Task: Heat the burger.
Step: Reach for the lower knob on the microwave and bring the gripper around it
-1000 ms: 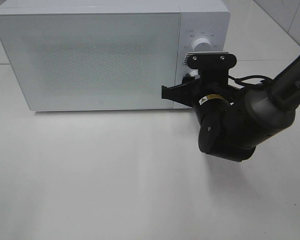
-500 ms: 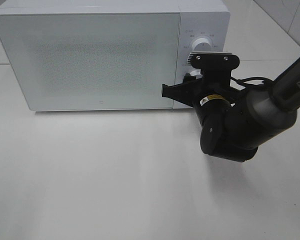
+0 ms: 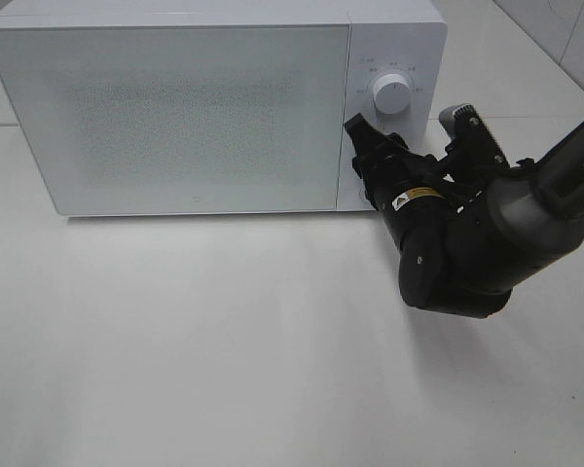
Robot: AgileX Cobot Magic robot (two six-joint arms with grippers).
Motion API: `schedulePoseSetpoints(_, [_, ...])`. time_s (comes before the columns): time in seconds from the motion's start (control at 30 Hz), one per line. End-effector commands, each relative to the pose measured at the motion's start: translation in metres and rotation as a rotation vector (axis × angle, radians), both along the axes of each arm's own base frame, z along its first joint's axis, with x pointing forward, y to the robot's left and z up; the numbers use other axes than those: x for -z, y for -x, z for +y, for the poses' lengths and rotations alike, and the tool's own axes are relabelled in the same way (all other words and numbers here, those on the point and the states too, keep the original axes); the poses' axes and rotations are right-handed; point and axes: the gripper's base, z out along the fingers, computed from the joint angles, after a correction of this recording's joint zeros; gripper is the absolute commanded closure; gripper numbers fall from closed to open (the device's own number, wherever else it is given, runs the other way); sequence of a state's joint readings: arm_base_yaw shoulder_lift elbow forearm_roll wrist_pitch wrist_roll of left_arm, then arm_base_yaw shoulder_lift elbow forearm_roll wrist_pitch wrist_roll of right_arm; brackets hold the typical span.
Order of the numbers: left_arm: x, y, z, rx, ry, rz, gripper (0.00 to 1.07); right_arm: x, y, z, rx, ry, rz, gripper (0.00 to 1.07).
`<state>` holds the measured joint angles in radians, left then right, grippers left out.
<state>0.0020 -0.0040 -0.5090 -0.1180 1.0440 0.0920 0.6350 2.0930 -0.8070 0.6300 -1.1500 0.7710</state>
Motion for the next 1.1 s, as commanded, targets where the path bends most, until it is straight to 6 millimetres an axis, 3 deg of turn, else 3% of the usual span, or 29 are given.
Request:
schedulePoseSetpoints(0.03, [0.0007,0.0027,-0.0002,-0.007,0.009,-0.024,0.09,-0.0373,-0.0072,0.0240,-0.169,-0.115,-0.271,1.07])
schedulePoseSetpoints(0.1, [0.0007,0.0027,-0.0002,-0.007,0.009,-0.024,0.09,-0.0376,-0.0071,0.0243,-0.159,-0.313,-0.236,1.07])
schedulePoseSetpoints(0.17, [0.0007,0.0027,-0.0002,-0.007,0.009,-0.024,0.09,-0.0376,-0.0070,0.0245,-0.158,-0.362,-0.227,1.07])
schedulePoseSetpoints(0.2, [0.0007,0.0027,-0.0002,-0.007,0.009,-0.024,0.09,-0.0378,-0.0069,0.0248,-0.151,-0.495,-0.202,1.07])
schedulePoseSetpoints(0.3, [0.0007,0.0027,-0.0002,-0.007,0.009,-0.024,0.09,-0.0382,-0.0069,0.0248,-0.147,-0.552,-0.195,1.07])
schedulePoseSetpoints(0.53, [0.0007,0.0027,-0.0002,-0.007,0.009,-0.024,0.09,-0.0421,-0.0067,0.0239,-0.130,-0.871,-0.172,1.07])
schedulePoseSetpoints(1.1, [0.0007,0.0027,-0.0002,-0.007,0.009,-0.024,0.09,-0.0420,-0.0068,0.0234,-0.127,-0.834,-0.182,1.07])
